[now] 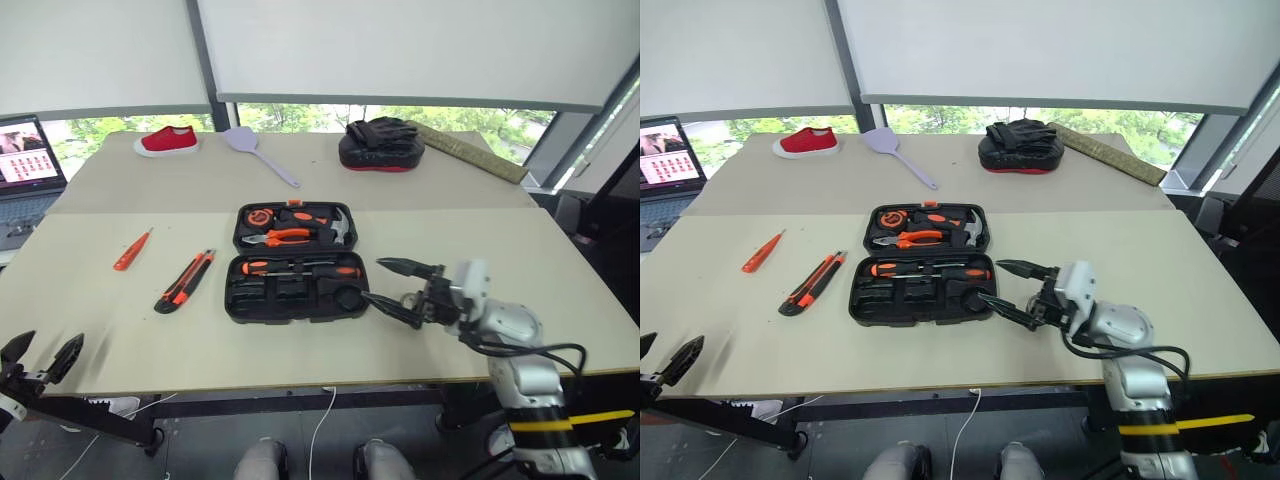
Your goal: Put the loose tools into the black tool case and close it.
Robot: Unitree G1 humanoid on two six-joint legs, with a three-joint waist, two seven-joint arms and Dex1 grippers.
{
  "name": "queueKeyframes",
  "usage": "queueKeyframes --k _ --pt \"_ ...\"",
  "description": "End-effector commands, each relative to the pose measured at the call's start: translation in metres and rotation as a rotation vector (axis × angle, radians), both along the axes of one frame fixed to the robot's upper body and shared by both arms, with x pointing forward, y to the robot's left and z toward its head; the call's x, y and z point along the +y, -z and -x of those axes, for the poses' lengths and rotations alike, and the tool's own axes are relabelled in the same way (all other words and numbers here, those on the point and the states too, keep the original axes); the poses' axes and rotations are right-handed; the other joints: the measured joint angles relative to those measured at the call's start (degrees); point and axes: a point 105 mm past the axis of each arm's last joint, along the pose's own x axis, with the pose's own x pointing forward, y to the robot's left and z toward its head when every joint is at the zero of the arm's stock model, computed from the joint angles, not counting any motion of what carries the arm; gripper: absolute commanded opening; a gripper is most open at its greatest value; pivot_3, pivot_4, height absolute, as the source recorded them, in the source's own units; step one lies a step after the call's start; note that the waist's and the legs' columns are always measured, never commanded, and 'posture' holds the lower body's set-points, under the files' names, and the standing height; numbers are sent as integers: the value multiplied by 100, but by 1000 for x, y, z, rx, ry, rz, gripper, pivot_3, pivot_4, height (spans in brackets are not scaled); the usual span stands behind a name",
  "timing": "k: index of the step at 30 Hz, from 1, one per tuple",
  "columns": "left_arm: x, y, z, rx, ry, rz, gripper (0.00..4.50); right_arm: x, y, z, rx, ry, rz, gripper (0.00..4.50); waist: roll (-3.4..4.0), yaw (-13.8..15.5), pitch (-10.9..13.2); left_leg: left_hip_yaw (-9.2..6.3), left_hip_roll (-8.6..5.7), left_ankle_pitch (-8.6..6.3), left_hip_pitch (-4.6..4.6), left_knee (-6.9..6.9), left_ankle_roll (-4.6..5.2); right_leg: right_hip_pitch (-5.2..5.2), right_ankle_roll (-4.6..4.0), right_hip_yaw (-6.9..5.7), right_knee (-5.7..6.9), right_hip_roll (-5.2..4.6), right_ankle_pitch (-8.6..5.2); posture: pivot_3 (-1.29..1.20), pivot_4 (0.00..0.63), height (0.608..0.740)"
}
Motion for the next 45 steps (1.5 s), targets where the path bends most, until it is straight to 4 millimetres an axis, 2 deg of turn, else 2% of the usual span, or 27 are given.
queueKeyframes --k 1,3,6,10,12,14,17,20,25,27,28,33,37,42,45 --pt "6 -29 -25 -55 -47 27 4500 -2 -25 8 -58 7 -82 4457 -5 45 3 2 4 -1 -1 0 -1 -2 -1 -2 0 1 0 0 150 740" --pt "1 -38 -42 -68 -42 90 4500 0 -27 11 -60 5 -87 4457 -12 113 2 4 16 -1 -2 0 -3 -1 -4 -13 0 2 1 0 150 740" --pt "-19 -49 -84 22 -16 40 4500 4 -30 11 -63 1 -84 4457 -14 151 0 21 28 0 -4 0 -5 -2 -9 -18 -1 2 4 0 150 740" --pt "-25 -47 -127 117 -15 16 4500 7 -34 7 -71 9 -85 4457 -17 155 -2 47 21 5 -5 0 -12 2 -4 -16 1 10 9 0 150 740" --pt "-32 -49 -150 133 -24 17 4500 9 -35 5 -77 9 -81 4457 -21 114 -1 78 15 12 -10 0 -14 17 25 -12 1 21 27 0 150 740" --pt "-37 -51 -168 154 -28 -1 4500 12 -38 5 -85 -1 -79 4457 -28 77 -1 91 24 34 -12 0 21 15 23 -11 3 35 27 0 150 740" --pt "-36 -44 -182 241 -86 -35 4500 15 -42 5 -95 -9 -81 4457 -39 49 5 98 29 36 -13 -4 25 9 22 -12 7 45 26 0 150 740" --pt "-43 -43 -193 248 -99 -47 4500 16 -46 6 -108 -7 -76 4457 -41 6 7 103 31 33 -13 -10 20 6 22 -11 4 46 26 0 150 740" --pt "-46 -39 -196 279 -125 -10 4500 14 -50 9 -117 9 -70 4457 -64 22 20 103 32 33 -14 -9 20 6 23 -11 6 45 25 0 150 740" --pt "-46 -36 -196 285 -133 7 3977 13 -51 11 -119 19 -64 4500 -66 23 19 102 34 33 -14 -8 19 6 23 -11 7 45 25 0 150 740" --pt "-46 -35 -196 285 -138 21 3871 12 -51 12 -120 23 -61 4500 -66 26 19 102 34 33 -13 -7 19 6 23 -11 7 45 25 0 150 740" --pt "-50 -27 -195 294 -135 80 1995 8 -49 15 -116 49 -41 4500 -67 28 19 103 34 33 -13 -6 19 6 23 -10 8 45 25 0 150 740" --pt "-48 -31 -195 256 -141 107 553 5 -48 17 -107 68 -32 4500 -67 34 19 103 34 33 -12 -3 20 6 23 -10 13 44 25 0 150 740" --pt "-49 -75 -201 -16 -23 177 502 1 -44 20 -98 87 -22 4500 -79 44 25 103 36 33 -14 1 19 6 22 -10 12 44 25 0 150 740" --pt "-72 -106 -195 -178 278 128 502 -2 -42 21 -95 91 -3 4500 -79 45 25 103 35 33 -15 3 19 6 21 -10 11 43 26 0 150 740"
